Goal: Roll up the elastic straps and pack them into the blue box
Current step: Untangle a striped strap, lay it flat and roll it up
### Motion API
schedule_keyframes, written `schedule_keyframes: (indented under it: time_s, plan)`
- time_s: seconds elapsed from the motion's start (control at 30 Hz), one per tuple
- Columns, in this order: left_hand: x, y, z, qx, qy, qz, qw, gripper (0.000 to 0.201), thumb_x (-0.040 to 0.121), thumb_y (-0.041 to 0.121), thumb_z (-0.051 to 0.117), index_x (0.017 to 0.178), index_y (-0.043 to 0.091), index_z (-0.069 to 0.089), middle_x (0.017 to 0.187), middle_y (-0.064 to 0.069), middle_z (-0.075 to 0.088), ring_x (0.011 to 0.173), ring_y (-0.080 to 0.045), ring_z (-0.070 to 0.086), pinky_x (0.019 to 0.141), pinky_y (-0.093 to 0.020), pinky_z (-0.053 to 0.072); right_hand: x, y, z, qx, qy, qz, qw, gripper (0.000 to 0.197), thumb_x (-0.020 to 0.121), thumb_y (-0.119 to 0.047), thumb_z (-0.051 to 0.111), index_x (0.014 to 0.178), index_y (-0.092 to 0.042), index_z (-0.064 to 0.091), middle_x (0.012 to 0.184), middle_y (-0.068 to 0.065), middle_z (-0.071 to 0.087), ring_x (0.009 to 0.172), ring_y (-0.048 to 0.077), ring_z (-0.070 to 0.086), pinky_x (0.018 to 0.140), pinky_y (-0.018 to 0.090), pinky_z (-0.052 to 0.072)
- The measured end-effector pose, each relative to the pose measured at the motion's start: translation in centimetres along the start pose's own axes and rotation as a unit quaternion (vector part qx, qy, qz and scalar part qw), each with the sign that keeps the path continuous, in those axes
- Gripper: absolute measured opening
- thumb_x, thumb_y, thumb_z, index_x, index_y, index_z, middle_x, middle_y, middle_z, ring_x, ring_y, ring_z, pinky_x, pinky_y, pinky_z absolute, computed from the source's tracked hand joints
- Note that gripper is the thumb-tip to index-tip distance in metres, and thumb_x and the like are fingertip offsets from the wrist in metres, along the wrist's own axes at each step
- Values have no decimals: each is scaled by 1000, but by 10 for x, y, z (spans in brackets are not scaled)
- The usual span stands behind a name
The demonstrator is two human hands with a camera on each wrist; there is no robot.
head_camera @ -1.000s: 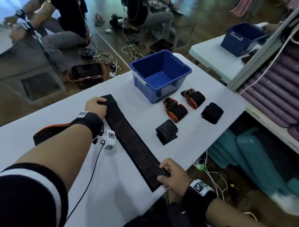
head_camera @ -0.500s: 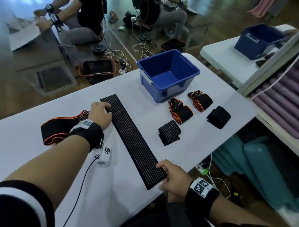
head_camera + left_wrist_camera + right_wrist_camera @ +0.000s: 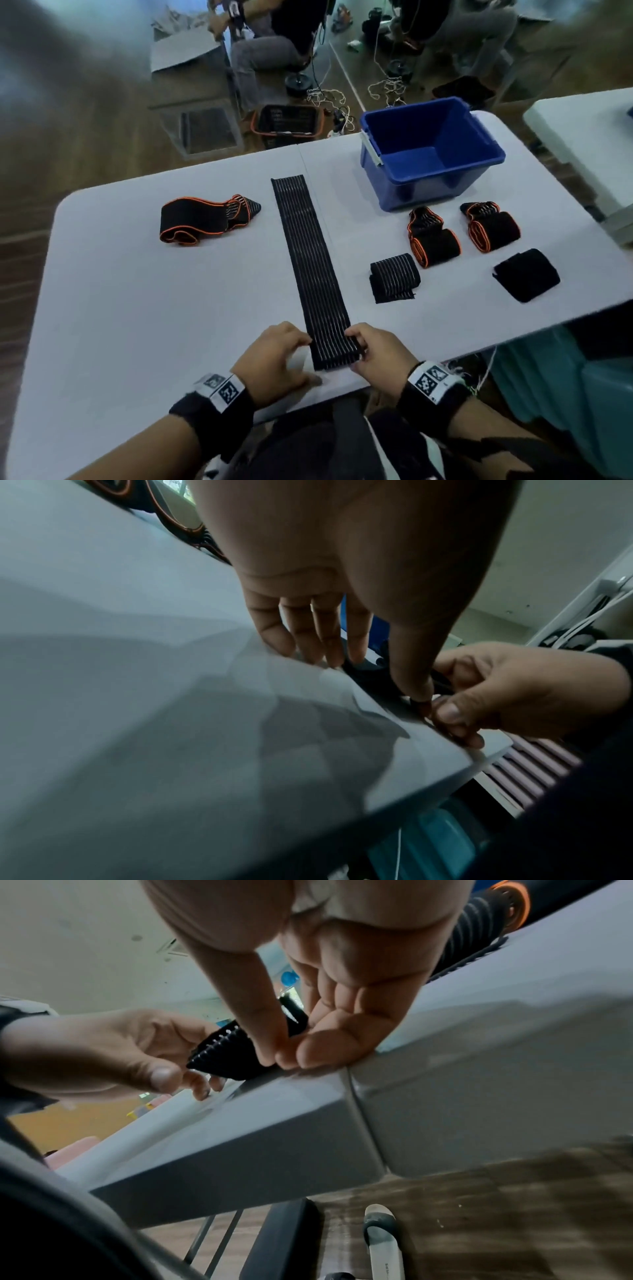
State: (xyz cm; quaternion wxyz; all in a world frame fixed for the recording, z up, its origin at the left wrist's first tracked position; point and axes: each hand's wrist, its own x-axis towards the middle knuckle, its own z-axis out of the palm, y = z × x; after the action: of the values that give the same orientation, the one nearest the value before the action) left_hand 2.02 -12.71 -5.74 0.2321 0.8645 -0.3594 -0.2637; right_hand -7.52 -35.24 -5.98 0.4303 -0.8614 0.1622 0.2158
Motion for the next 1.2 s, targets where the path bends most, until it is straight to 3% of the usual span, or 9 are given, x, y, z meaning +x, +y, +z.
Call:
schedule_keyframes:
  time_s: [0.07,0.17,0.27,0.37,0.5,0.67,0.8,0.97,1.2]
  plan:
    - [-4,4,9,21,2,-16,1000,75,64,74,70,125,32,64,120,10,57,108,-9,52,98,-26,45,4,2,-2,-10,2,-4,1000,46,82,-17,73,123,-30,56,103,-13,67,94,2,64,92,27,53]
    - [-8,9,17,37,22,-45,998,66,74,60,75,131,29,62,124,5,56,113,-15,52,101,-29,43,10,3,-8,-30,7,-15,999,36,81,-14,73,111,-32,62,81,-13,65,80,3,63,83,23,54]
    - [-10,11,24,34,54,-79,995,51,84,52,71,129,28,64,116,3,59,109,-18,54,97,-30,45,15,3,-14,-20,9,-25,999,26,82,-16,74,101,-33,66,73,-9,64,71,9,63,73,21,54]
    - [-10,13,27,-3,86,-114,990,34,91,45,65,119,27,70,98,7,57,98,-18,58,89,-32,46,19,3,-18,-44,1,-53,998,6,85,-27,72,91,-26,70,79,-4,66,76,11,63,74,25,53]
    - [-4,21,27,-35,116,-156,980,20,95,37,62,100,24,76,85,8,55,91,-20,60,74,-26,33,26,-2,-23,-129,0,-93,987,28,90,-36,63,77,-12,67,81,5,59,76,18,59,73,35,49]
    - [-2,33,31,-50,138,-188,971,24,93,37,64,86,17,75,85,-1,63,85,-20,59,74,-30,40,28,-4,-25,-143,7,-102,984,17,87,-33,68,77,-22,59,82,-4,58,78,14,56,68,29,41]
    - [-4,38,35,-60,141,-203,967,27,93,40,65,83,18,77,85,3,66,80,-14,58,71,-28,37,24,-1,-29,-81,14,-99,992,11,85,-27,72,83,-26,61,82,-8,63,78,11,60,74,27,48]
    - [-2,39,35,-93,153,-253,951,31,94,43,63,82,18,76,82,3,73,81,-13,65,75,-30,49,31,5,-27,-4,16,-68,998,10,87,-29,70,81,-26,62,70,-4,66,66,13,64,71,34,57]
    - [10,39,33,-102,166,-284,939,24,89,42,68,80,20,67,70,6,65,74,-13,62,67,-28,45,30,0,-26,-18,40,-78,996,24,90,-25,67,107,-25,51,69,0,65,68,13,64,68,28,50]
